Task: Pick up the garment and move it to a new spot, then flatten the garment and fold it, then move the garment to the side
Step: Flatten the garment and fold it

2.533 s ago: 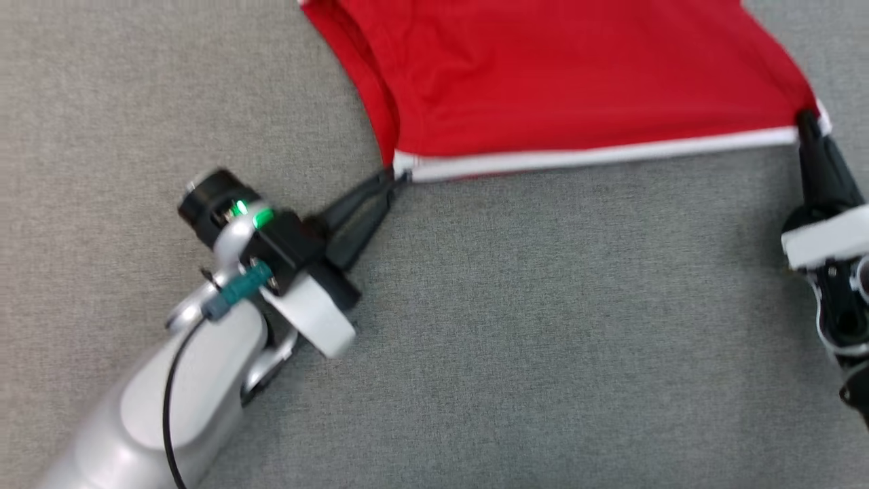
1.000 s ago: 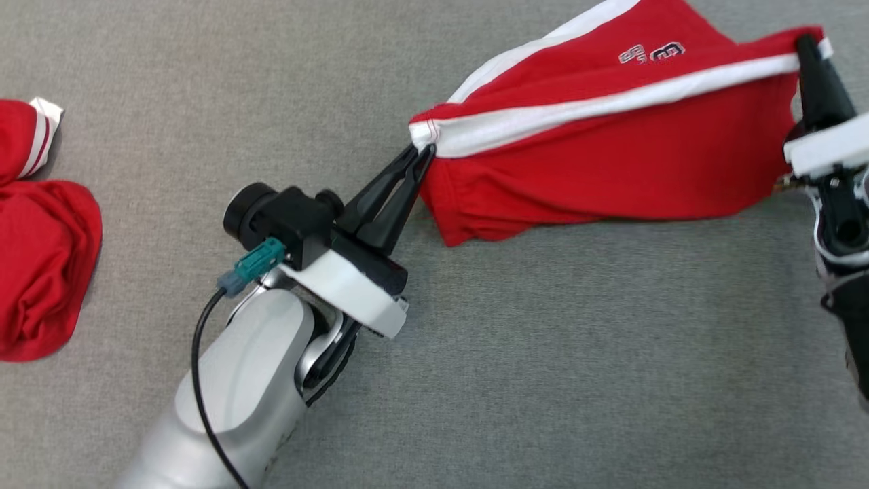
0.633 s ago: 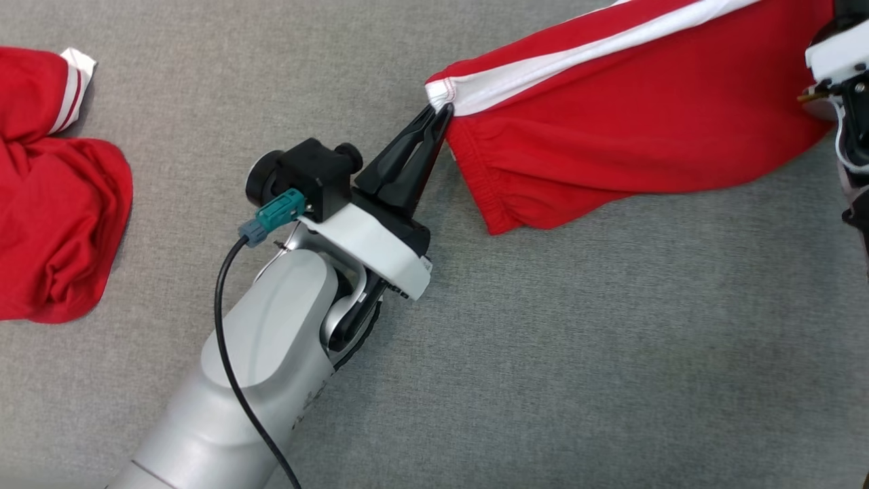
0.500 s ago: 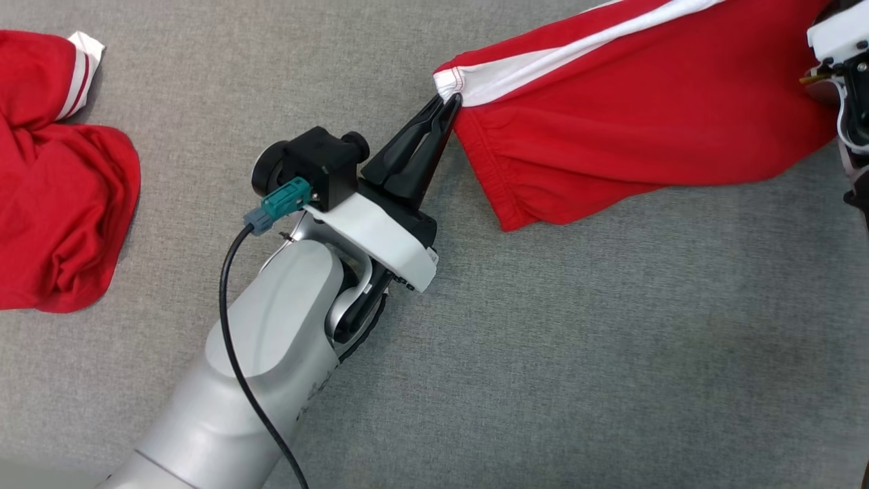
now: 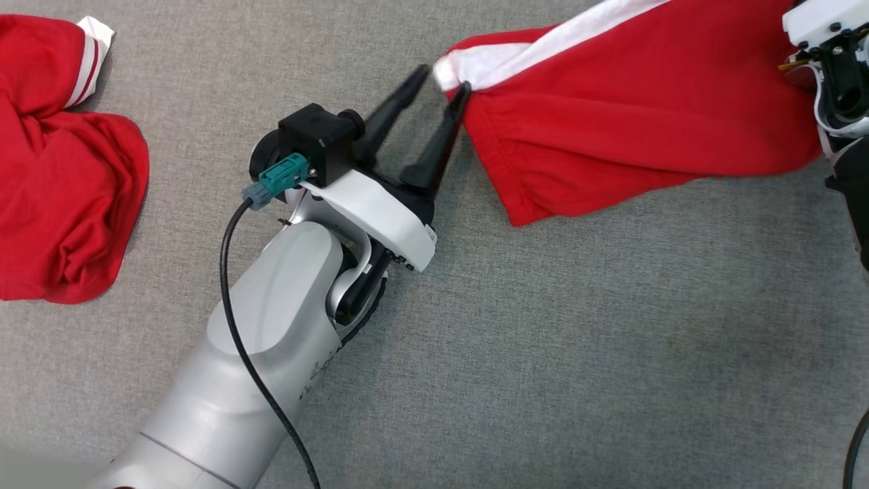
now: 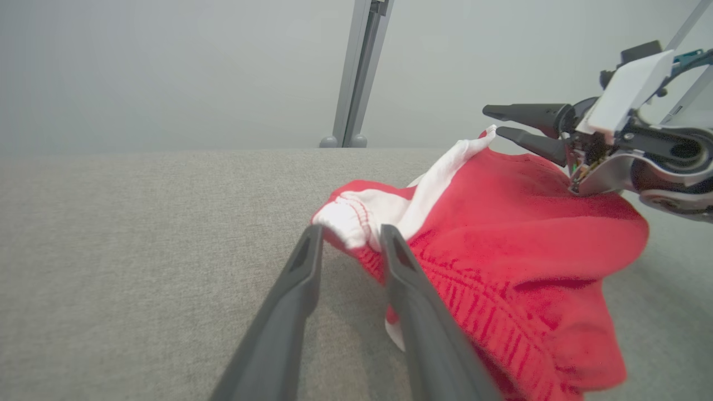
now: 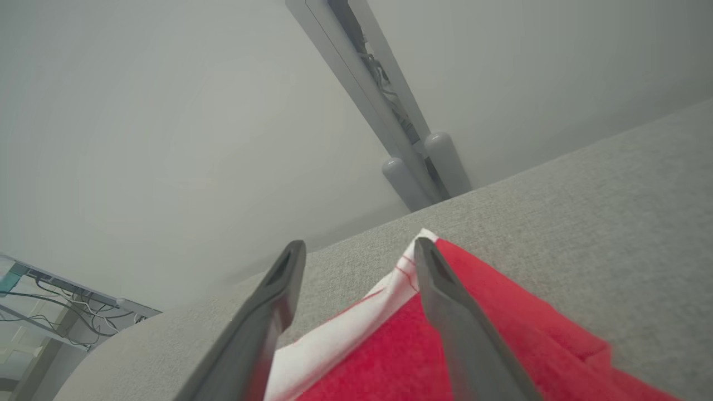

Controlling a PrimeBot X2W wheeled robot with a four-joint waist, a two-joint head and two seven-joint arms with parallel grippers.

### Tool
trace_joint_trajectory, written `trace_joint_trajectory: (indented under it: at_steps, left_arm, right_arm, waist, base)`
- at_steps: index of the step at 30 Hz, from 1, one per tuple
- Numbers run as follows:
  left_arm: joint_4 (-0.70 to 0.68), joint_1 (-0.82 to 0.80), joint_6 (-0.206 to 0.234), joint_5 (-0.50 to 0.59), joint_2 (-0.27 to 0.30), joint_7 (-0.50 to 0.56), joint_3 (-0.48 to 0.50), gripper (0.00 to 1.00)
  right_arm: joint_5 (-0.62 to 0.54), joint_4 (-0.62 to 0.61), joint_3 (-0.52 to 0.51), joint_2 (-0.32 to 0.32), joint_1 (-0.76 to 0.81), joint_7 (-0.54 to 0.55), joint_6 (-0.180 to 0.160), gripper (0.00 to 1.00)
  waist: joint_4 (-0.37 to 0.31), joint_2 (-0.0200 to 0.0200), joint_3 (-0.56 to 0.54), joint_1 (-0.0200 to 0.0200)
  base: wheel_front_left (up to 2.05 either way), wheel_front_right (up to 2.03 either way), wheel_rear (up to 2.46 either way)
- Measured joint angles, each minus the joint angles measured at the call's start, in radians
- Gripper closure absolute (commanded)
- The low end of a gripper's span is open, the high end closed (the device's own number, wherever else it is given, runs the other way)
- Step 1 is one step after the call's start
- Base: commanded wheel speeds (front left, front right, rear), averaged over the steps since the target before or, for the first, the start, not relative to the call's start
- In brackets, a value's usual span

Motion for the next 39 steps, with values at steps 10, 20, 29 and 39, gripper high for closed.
trace_joint_trajectory:
  at_steps: [10,20,29,39]
  left_arm:
    - [-0.039,0.081,0.03,0.05,-0.001,0.0,0.127,0.0]
    - [-0.191,0.305,0.135,0.181,-0.002,0.0,0.247,0.0]
    - [-0.349,0.543,0.224,0.211,-0.002,0.0,0.281,0.0]
    - [-0.483,0.724,0.339,0.194,-0.002,0.0,0.281,0.0]
  right_arm:
    - [0.029,-0.152,0.123,-0.016,0.088,-0.08,0.0,0.0]
    - [0.014,-0.293,0.127,-0.06,0.291,-0.126,0.0,0.0]
    - [-0.114,-0.439,-0.061,-0.017,0.561,-0.128,0.0,0.0]
    - [-0.26,-0.537,-0.211,0.054,0.809,-0.128,0.0,0.0]
  waist:
    - [-0.045,0.0,-0.056,0.0]
    - [-0.09,0.0,-0.166,0.0]
    - [-0.119,0.0,-0.287,0.0]
    - [-0.131,0.0,-0.393,0.0]
  base:
    - [0.0,0.0,0.0]
    - [0.0,0.0,0.0]
    - [0.0,0.0,0.0]
    - [0.0,0.0,0.0]
